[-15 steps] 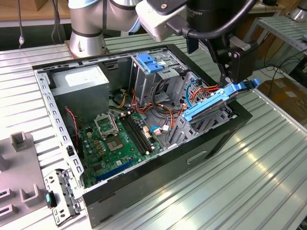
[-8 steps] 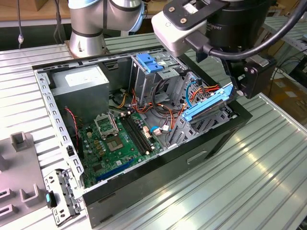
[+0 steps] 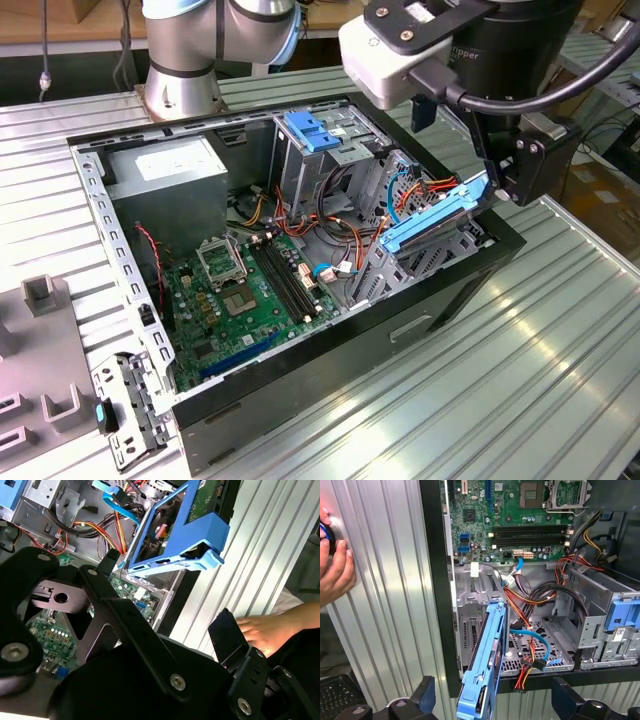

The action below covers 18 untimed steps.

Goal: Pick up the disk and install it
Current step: 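Insert the disk into the insertion slot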

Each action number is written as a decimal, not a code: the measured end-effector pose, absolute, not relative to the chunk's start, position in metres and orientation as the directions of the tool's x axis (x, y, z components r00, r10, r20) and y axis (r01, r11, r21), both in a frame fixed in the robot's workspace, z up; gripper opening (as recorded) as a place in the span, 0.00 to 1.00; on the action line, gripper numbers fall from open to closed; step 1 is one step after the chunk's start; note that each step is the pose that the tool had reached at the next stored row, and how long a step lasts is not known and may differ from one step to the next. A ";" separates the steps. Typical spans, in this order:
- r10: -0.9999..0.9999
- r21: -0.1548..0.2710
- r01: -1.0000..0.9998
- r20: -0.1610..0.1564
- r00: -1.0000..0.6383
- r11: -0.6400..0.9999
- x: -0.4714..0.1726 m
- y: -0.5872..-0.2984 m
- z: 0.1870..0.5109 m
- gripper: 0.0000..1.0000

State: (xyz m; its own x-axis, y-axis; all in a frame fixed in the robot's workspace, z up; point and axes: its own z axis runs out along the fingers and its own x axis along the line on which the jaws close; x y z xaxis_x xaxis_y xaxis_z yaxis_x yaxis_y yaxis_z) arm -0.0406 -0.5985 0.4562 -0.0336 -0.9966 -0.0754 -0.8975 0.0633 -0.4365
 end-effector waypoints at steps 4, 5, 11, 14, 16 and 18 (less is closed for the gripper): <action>-0.997 -0.404 -0.913 -0.074 -0.036 0.063 -0.031 -0.600 0.456 0.99; -0.997 -0.398 -0.915 -0.074 -0.037 0.063 -0.029 -0.601 0.456 0.99; -0.997 -0.378 -0.924 -0.073 -0.040 0.064 -0.022 -0.612 0.453 0.99; -0.997 -0.365 -0.929 -0.073 -0.041 0.065 -0.017 -0.614 0.451 0.99; -0.996 -0.348 -0.935 -0.073 -0.042 0.065 -0.010 -0.615 0.450 0.99; -0.996 -0.330 -0.942 -0.072 -0.043 0.065 -0.002 -0.615 0.450 0.99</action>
